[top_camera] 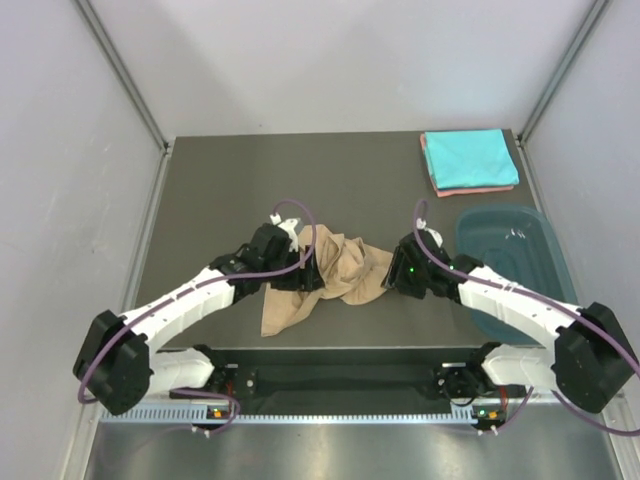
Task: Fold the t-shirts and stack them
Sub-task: Flatten the tshirt out
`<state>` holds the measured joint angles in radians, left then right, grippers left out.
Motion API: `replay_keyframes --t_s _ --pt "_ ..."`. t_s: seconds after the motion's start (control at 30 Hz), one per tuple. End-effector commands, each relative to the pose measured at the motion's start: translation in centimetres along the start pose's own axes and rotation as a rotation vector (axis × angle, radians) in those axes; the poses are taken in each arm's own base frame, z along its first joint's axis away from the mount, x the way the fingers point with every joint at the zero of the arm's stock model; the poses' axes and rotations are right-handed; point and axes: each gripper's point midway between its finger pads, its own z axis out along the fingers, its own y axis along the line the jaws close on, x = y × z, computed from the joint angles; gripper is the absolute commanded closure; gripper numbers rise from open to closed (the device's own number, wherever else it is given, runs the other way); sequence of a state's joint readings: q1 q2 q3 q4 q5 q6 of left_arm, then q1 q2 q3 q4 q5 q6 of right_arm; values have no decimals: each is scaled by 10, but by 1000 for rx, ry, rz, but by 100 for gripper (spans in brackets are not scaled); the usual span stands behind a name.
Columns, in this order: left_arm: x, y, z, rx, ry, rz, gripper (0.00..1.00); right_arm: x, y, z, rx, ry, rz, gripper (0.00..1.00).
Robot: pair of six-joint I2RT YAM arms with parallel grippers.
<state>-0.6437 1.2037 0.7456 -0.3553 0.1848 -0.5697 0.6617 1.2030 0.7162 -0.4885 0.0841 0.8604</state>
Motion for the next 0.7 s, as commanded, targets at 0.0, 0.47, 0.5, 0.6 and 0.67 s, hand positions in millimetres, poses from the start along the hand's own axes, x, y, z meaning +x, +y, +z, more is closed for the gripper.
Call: replay_keyframes --t_s 0.0,0.47,0.5,0.6,0.67 --pt "-8 -5 8 33 -74 42 21 -5 30 0 -137 -65 151 51" --pt "5 -6 33 58 -81 41 77 27 32 41 -90 -56 331 50" --pt "3 -6 32 55 -85 40 83 25 32 43 -81 -64 332 50" --pt "3 -2 31 19 -82 29 100 26 25 52 -25 -71 338 50" --pt "4 2 30 -6 -76 20 100 26 21 56 -2 -79 333 54"
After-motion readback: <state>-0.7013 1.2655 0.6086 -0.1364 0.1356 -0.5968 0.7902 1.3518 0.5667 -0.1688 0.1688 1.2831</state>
